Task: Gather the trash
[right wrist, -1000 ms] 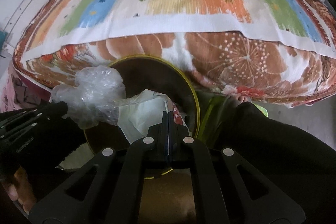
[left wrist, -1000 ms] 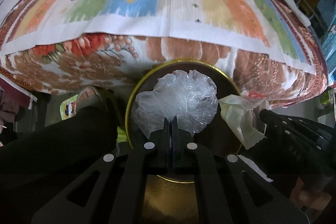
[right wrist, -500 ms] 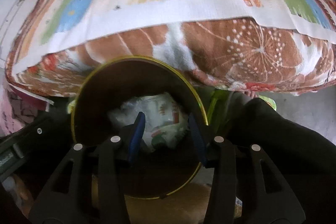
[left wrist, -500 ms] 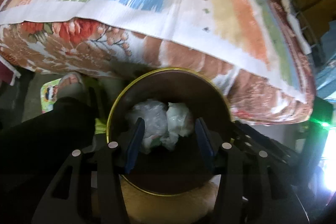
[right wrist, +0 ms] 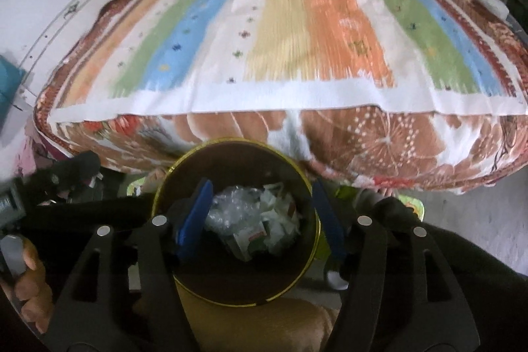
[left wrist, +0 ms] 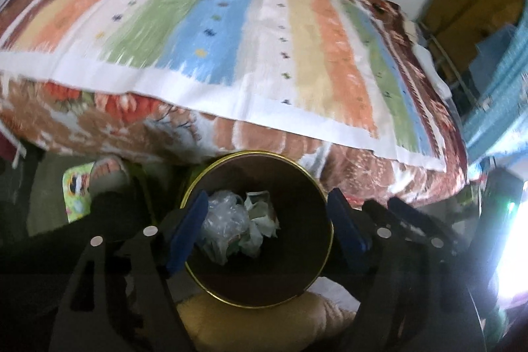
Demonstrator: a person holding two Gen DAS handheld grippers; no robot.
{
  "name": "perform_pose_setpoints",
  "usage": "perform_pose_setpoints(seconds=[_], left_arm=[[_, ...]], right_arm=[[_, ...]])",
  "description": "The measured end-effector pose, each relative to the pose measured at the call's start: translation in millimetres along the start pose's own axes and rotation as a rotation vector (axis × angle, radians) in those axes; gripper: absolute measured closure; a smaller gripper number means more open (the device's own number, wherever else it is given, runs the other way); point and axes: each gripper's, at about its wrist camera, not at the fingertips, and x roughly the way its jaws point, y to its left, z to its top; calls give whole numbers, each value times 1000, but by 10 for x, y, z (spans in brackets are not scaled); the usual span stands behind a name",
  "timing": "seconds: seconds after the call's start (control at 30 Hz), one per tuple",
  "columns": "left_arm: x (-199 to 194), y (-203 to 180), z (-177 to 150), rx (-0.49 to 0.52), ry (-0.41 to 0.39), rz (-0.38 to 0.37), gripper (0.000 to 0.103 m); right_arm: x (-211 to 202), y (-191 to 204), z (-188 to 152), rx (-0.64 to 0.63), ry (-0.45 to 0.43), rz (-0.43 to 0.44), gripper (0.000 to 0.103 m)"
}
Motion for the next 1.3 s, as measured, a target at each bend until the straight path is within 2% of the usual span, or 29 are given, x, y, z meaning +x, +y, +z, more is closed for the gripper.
perform_pose_setpoints(seconds=[0.17,0.23,0.3,0.4,0.47,0.6,0.7,0.8,0.93,1.07,1.3], left_arm=[[-161,-229,-70,165,-40,30,17],[-196,-217,-95,163,-26,-3,15],[-222,-197,-120,157,-21,-4,15],[-325,-288,-210,233,-68,67,11],[-403,-330,-248,252,-75,52,8],[-593,-352,-323,272,-123,15,6],[-725,-328,-433,283,-165,-5,6],[-792,-340,-568,320,-180,-23,6],[-893,-314,-838,390,-206,3,6],[-969,-232,-1043,389,-211,-7,6],[-859,-167,-977,347,-197,16,6]], right_arm=[[-218,-29,-38,-14,-29,34,33],[-278,-45,-62,-19,-42,20,31],[-358,-48,-94,-28,-56,19,29],[-465,-14,-144,-56,-83,11,24],[-547,3,-182,-74,-104,12,20],[-669,-24,-282,-70,-118,34,18],[-757,-19,-403,-85,-128,25,9],[-886,-60,-519,-83,-150,36,9],[-1043,-80,-680,-86,-171,64,9],[-1157,-37,-890,-128,-192,75,9],[-1064,77,-890,-179,-198,72,9]])
